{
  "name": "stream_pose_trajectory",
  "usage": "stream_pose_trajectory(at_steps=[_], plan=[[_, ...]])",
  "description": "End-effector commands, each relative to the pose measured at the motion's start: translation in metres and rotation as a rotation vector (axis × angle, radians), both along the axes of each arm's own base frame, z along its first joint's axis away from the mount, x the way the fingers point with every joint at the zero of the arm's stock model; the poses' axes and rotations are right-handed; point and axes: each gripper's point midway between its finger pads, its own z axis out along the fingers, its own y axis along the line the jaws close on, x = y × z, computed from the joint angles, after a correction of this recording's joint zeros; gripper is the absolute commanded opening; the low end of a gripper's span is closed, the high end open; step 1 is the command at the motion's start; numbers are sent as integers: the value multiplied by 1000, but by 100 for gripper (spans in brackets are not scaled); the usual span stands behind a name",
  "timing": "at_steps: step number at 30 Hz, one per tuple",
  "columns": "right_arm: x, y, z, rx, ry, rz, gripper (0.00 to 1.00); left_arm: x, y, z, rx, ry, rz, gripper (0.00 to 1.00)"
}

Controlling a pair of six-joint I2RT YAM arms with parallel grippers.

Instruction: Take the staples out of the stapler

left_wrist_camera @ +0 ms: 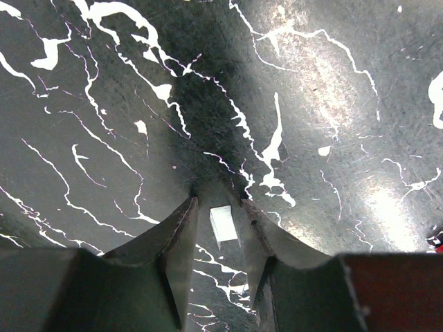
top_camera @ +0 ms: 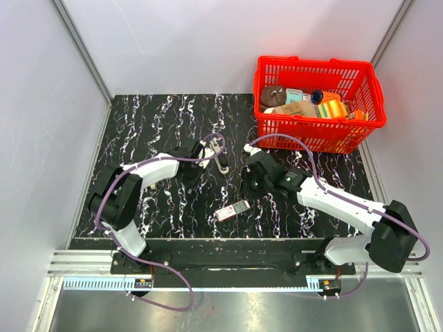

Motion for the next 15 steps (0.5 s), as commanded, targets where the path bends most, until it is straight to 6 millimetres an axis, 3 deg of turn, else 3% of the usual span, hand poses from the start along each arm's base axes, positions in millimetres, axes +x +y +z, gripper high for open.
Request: stream_pose_trajectory(at_steps=[1, 15], plan=[[11, 0, 6, 5, -40, -8, 18, -3, 10, -10, 58, 18, 15, 35], [10, -3, -2, -22, -25, 4, 17, -10, 17, -7, 71, 23, 17, 35]])
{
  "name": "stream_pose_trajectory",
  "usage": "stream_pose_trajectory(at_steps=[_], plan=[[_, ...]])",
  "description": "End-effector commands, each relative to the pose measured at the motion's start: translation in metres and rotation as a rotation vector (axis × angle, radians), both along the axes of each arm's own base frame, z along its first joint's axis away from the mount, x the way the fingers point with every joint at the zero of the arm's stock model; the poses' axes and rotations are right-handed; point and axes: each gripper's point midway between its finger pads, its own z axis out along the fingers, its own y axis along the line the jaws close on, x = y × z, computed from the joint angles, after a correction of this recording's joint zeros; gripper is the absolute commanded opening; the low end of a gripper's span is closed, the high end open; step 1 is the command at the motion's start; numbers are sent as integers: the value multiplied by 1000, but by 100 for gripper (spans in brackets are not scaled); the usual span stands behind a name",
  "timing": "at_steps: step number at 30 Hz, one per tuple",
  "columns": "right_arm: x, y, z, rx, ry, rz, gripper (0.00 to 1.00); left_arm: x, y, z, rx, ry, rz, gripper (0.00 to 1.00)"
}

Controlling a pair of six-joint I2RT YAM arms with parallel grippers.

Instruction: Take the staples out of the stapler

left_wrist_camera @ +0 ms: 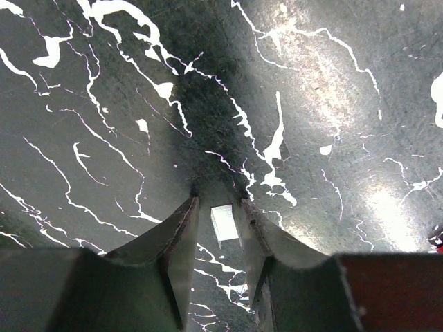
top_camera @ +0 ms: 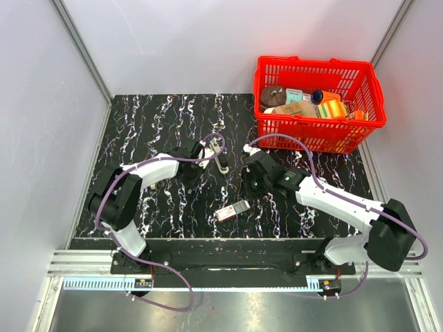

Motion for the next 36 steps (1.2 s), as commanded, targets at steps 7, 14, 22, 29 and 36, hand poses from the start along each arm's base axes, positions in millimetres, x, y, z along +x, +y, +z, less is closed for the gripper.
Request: stream_pose_trajectory(at_steps=[7, 14, 22, 29, 36], plan=[[9, -4, 0, -21, -22, 0, 17, -13, 16, -5, 60, 39, 21, 36], [12, -4, -3, -33, -22, 2, 16, -18, 23, -1, 56, 36, 28, 35], [13, -2, -4, -33, -13, 1, 13, -23, 14, -9, 21, 85, 14, 31], [14, -2, -5, -37, -14, 3, 10, -24, 9, -10, -2, 93, 0, 16], [19, 1, 4, -21, -38, -1, 10, -14, -10, 21, -95, 54, -46, 14]])
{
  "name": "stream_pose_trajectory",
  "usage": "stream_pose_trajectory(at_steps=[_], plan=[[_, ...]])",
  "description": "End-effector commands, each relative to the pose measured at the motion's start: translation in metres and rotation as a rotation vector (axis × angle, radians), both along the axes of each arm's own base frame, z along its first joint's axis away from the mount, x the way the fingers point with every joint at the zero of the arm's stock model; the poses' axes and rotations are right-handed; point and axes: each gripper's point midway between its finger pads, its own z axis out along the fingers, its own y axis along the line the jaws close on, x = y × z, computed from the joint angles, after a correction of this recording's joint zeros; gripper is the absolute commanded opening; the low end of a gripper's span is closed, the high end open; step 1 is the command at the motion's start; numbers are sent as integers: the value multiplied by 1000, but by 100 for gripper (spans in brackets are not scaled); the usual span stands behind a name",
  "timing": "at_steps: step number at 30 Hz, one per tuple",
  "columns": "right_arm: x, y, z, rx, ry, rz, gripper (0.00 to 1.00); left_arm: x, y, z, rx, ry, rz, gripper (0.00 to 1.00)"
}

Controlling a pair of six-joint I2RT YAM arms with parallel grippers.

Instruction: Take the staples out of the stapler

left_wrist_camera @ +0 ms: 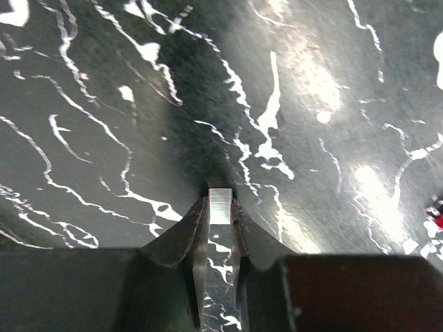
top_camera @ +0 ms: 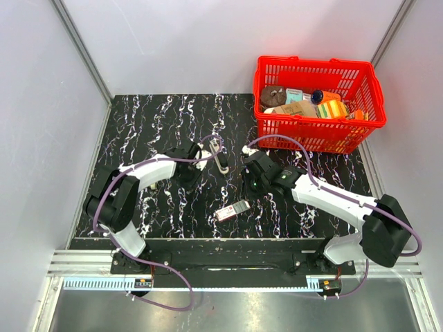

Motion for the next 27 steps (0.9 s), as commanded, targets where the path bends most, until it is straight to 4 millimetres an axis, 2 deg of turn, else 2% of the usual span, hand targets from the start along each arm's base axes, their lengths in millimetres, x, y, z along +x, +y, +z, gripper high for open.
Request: stream_pose_trajectory(at_steps=[1, 3, 6, 7, 10, 13, 16, 18, 24, 27], plan=[[17, 8, 26, 44, -73, -2, 10, 1, -24, 33, -123, 0, -62, 14], [21, 12, 44, 83, -114, -6, 12, 8, -37, 64, -193, -30, -96, 15], [29, 15, 76, 134, -182, -22, 13, 17, -63, 130, -336, -107, -163, 15], [31, 16, 89, 158, -203, -25, 14, 21, -74, 159, -400, -143, -195, 14], [29, 21, 128, 278, -279, -22, 19, 5, -101, 227, -631, -163, -299, 14], [24, 17, 161, 383, -345, -37, 26, -11, -120, 274, -816, -166, -354, 14], [16, 15, 193, 484, -392, -34, 37, -25, -131, 305, -991, -120, -356, 19], [10, 14, 211, 544, -413, -24, 40, -37, -137, 322, -1104, -68, -377, 21], [-3, 13, 250, 677, -458, 2, 46, -66, -142, 354, -1339, 84, -434, 20], [-11, 18, 263, 747, -460, 41, 48, -71, -141, 364, -1404, 79, -456, 20]])
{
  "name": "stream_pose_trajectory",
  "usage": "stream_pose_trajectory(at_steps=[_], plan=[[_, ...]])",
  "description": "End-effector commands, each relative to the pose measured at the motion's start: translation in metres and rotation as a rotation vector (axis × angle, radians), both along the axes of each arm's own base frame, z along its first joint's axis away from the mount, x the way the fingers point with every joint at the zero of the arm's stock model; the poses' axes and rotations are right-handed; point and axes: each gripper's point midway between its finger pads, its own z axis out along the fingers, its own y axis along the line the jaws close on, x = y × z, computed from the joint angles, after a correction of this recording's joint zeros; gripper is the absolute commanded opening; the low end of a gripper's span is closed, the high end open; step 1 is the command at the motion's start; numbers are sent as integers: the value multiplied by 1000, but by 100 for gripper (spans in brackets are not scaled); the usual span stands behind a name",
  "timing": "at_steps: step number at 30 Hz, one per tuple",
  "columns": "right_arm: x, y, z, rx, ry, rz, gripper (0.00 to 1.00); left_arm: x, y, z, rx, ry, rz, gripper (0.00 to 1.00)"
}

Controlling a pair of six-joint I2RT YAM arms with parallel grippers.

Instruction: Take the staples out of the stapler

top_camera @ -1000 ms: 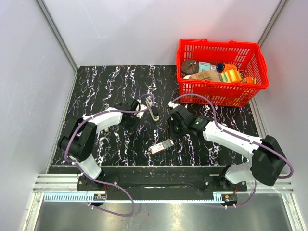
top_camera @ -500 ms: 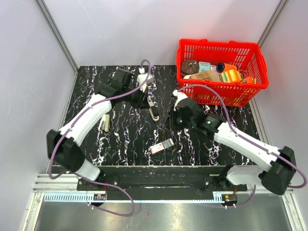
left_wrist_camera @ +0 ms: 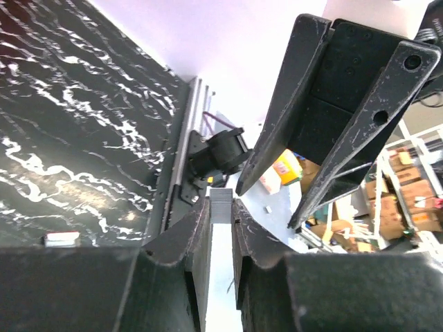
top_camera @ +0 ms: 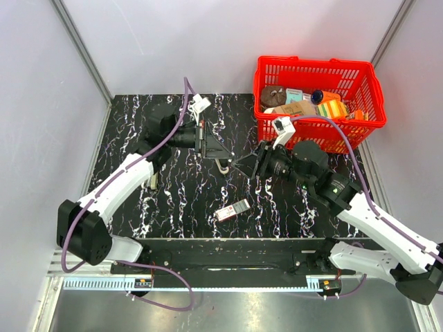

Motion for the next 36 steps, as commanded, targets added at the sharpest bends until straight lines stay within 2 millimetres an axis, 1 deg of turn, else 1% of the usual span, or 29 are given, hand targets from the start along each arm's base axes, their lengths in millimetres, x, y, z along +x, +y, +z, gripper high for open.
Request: stream_pose_trajectory(at_steps=[1, 5, 9, 18, 19, 23, 32, 36], plan=[[-10, 8, 46, 161, -72, 69, 48, -28, 5, 60, -197, -50, -127, 20], [-11, 9, 51, 181, -78, 73, 48, -32, 7, 71, -255, -3, -145, 20], [-10, 8, 52, 186, -81, 69, 48, -32, 8, 75, -272, -3, -144, 20], [-8, 11, 59, 226, -106, 68, 46, -30, 8, 71, -275, 18, -133, 21], [-7, 12, 66, 249, -125, 71, 46, -31, 7, 71, -275, 15, -135, 21], [-8, 17, 71, 273, -137, 93, 45, -28, 8, 68, -272, 19, -123, 21], [-3, 22, 68, 277, -124, 93, 38, -25, 8, 66, -266, 23, -109, 21], [-3, 28, 64, 284, -109, 110, 36, -24, 9, 68, -267, 18, -104, 21]])
